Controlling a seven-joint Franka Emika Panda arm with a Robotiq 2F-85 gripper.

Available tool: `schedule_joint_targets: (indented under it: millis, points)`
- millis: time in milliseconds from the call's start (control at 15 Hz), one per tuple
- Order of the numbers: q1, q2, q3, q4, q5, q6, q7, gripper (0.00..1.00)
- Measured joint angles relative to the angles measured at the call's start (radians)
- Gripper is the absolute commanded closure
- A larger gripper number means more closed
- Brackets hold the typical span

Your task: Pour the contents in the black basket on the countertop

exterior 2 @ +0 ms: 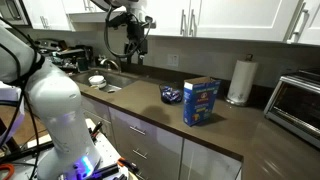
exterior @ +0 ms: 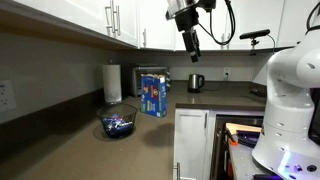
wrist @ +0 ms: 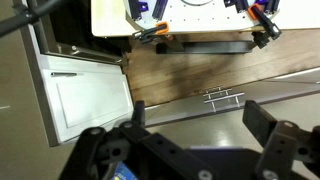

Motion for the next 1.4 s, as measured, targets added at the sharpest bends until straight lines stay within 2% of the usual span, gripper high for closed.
schedule_joint_targets:
  millis: [1067, 1400]
  points:
    - [0.002, 0.0, -0.002, 0.0, 0.0, 0.0, 0.0, 0.0]
    - [0.007, 0.008, -0.004, -0.005, -0.001, 0.04, 0.0, 0.0]
